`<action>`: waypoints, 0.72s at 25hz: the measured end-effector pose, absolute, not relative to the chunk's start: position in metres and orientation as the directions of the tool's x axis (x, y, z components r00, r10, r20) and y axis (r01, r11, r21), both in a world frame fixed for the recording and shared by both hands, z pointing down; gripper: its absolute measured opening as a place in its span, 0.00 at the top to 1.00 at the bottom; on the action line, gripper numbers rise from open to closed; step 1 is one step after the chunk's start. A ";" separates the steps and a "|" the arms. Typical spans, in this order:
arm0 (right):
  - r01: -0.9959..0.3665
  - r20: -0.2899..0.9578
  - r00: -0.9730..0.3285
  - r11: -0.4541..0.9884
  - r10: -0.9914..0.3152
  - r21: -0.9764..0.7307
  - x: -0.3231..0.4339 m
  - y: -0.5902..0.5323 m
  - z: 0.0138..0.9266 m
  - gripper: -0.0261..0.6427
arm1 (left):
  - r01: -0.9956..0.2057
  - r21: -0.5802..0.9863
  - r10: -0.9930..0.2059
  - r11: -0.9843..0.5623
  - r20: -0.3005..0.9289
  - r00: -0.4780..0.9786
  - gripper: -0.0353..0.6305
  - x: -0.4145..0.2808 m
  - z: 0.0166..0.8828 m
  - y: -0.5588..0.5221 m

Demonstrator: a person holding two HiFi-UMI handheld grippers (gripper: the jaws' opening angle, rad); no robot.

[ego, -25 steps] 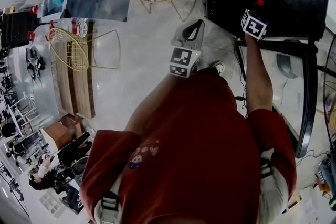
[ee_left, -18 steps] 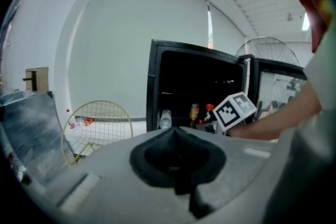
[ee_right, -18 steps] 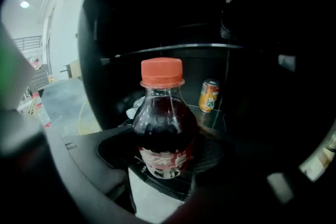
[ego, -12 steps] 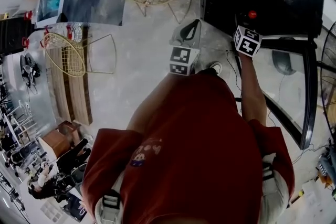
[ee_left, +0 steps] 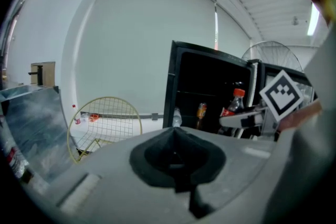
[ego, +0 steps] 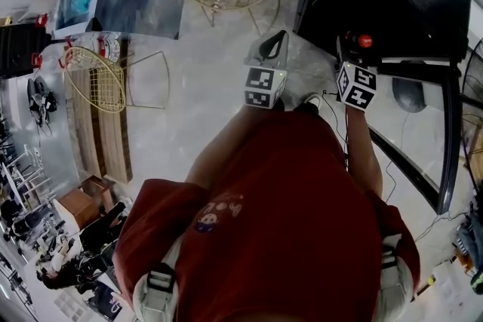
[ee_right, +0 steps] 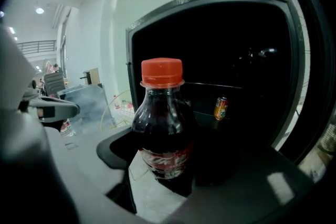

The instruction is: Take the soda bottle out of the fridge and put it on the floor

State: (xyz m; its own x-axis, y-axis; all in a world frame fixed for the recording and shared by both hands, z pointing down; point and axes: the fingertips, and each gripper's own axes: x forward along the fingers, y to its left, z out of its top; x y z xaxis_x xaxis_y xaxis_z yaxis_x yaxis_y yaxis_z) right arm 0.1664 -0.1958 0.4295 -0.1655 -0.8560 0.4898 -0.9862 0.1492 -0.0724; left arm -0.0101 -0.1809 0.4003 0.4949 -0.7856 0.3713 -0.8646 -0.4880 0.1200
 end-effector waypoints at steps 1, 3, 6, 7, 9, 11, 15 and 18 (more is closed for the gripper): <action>-0.986 0.484 -0.168 0.150 -0.859 -0.077 0.163 -0.192 0.423 0.51 | -0.868 0.117 -0.789 -0.483 0.370 0.490 0.95 -0.017 0.399 -0.181; -0.984 0.476 -0.176 0.153 -0.862 -0.088 0.155 -0.183 0.411 0.51 | -0.874 0.106 -0.798 -0.475 0.367 0.478 0.95 -0.029 0.393 -0.182; -0.979 0.463 -0.203 0.176 -0.863 -0.100 0.141 -0.169 0.394 0.51 | -0.882 0.077 -0.817 -0.465 0.346 0.461 0.95 -0.046 0.379 -0.183; -0.978 0.457 -0.210 0.183 -0.864 -0.102 0.137 -0.165 0.389 0.51 | -0.885 0.067 -0.824 -0.461 0.336 0.455 0.95 -0.050 0.374 -0.183; -0.976 0.448 -0.217 0.190 -0.867 -0.107 0.131 -0.158 0.379 0.51 | -0.887 0.042 -0.837 -0.461 0.313 0.449 0.95 -0.059 0.362 -0.182; -0.976 0.441 -0.217 0.193 -0.871 -0.099 0.127 -0.151 0.368 0.51 | -0.879 -0.013 -0.844 -0.477 0.285 0.454 0.95 -0.064 0.348 -0.178; -0.979 0.432 -0.201 0.188 -0.879 -0.074 0.121 -0.141 0.355 0.51 | -0.864 -0.062 -0.844 -0.500 0.257 0.470 0.95 -0.076 0.331 -0.166; -0.981 0.436 -0.195 0.179 -0.879 -0.077 0.117 -0.139 0.351 0.51 | -0.873 -0.032 -0.850 -0.487 0.248 0.465 0.95 -0.087 0.326 -0.162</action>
